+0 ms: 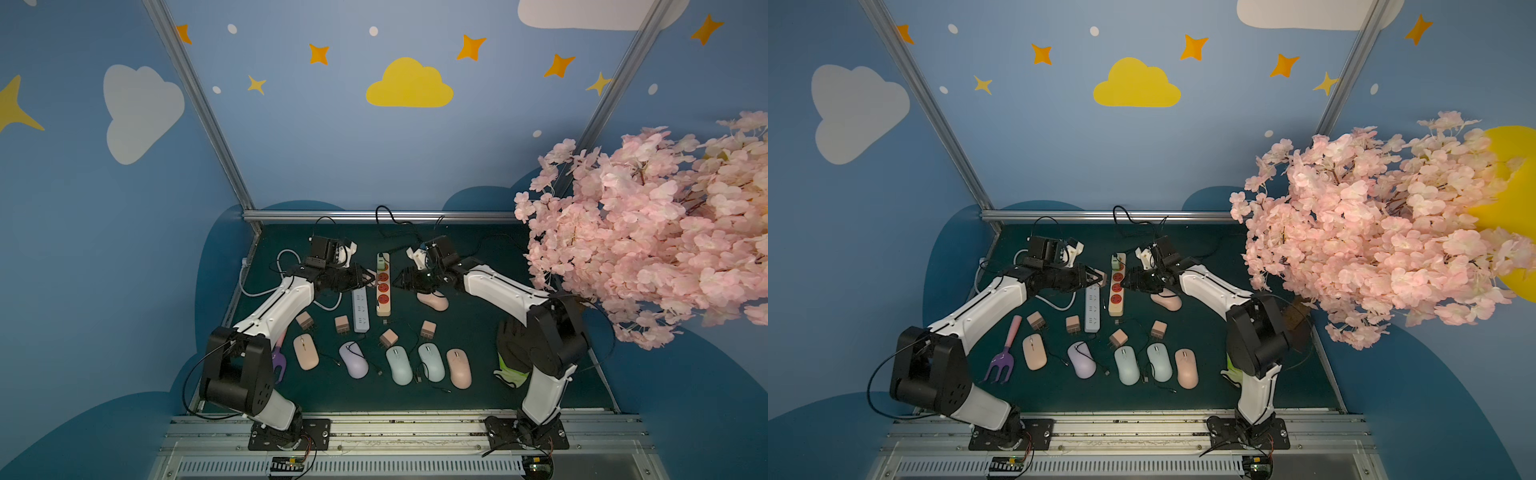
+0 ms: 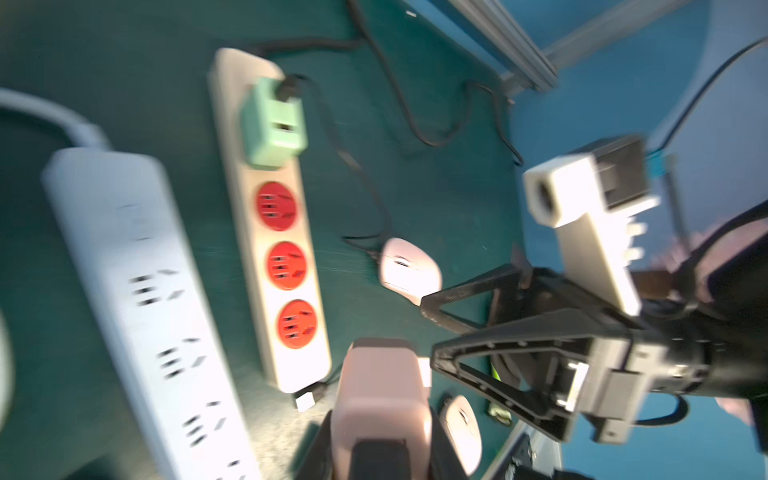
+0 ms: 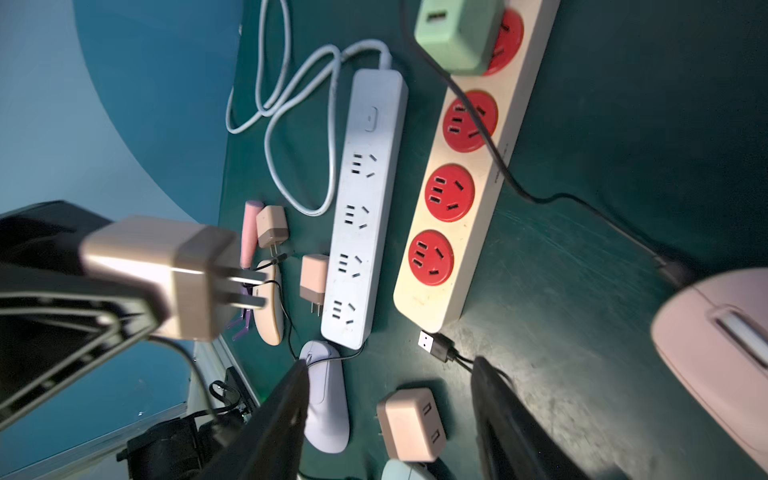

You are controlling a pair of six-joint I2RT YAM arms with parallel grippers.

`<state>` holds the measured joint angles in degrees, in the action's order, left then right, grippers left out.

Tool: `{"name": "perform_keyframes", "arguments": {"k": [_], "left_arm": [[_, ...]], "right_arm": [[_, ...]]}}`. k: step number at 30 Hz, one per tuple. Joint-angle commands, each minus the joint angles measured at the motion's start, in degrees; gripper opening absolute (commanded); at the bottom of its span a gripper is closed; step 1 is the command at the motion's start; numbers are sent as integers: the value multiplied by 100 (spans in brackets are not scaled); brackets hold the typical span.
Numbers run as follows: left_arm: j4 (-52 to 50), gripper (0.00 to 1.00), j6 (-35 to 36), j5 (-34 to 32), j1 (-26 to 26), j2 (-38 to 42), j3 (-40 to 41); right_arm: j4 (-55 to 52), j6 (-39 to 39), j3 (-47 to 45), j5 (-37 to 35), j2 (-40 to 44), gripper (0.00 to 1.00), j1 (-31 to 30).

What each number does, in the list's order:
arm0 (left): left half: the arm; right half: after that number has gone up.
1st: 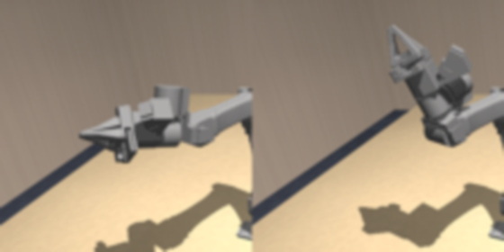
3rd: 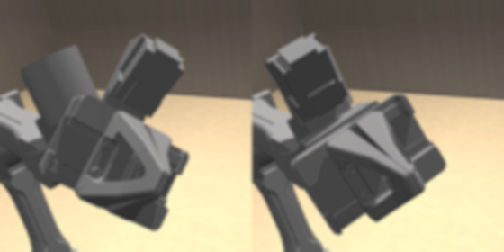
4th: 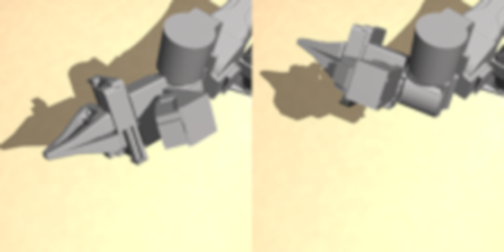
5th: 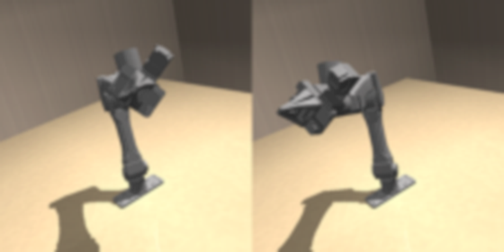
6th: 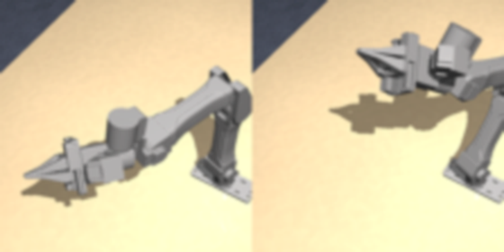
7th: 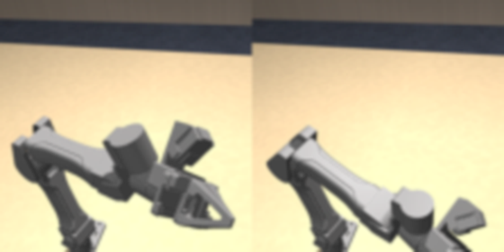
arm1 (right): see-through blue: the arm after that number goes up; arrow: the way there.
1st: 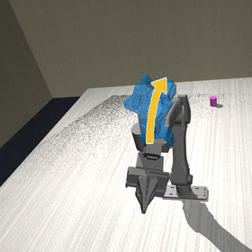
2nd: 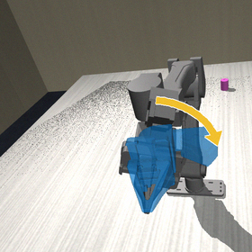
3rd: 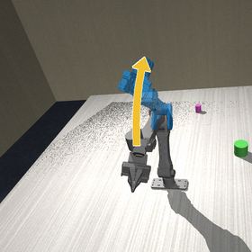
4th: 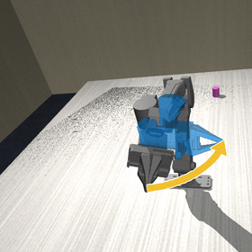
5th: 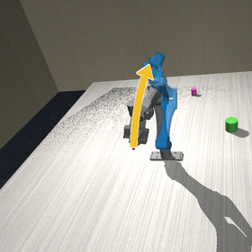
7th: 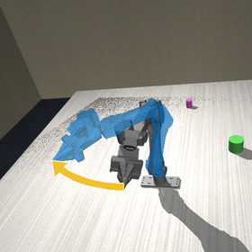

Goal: Unplug the wireless mouse
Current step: Remove the plug from the socket, then remove the power cord from the plug.

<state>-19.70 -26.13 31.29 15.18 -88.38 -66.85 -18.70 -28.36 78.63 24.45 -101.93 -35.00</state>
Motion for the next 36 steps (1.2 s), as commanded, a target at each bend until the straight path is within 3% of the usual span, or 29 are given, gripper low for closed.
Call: {"name": "perform_keyframes", "arguments": {"k": [1, 5, 8, 10, 12, 20, 24, 36], "left_arm": [[83, 4, 506, 521, 222, 172, -330], [59, 4, 693, 986, 336, 80, -615], [-237, 4, 900, 1152, 407, -28, -921], [-434, 4, 1017, 1143, 433, -48, -1069], [-531, 4, 1059, 1164, 434, -27, -1165], [-761, 4, 1050, 1396, 467, 31, -1371], [-815, 4, 1011, 1543, 533, 23, -1464], [-608, 4, 735, 1794, 704, 3, -1498]], "right_arm": [[-164, 834, -358, -736, 795, 62, -42], [499, 1060, -913, -1375, 1633, 69, -19], [547, 1157, -1070, -1557, 2001, 69, 74], [965, 1509, -1288, -1585, 2294, 70, 90], [1617, 1367, -1655, -1920, 2591, 70, 98], [1075, 3707, -1702, -543, 2986, 71, 169], [1036, 4919, -1790, -188, 3030, 88, 103], [2370, 5588, -2129, -446, 2851, 90, -167]]}}
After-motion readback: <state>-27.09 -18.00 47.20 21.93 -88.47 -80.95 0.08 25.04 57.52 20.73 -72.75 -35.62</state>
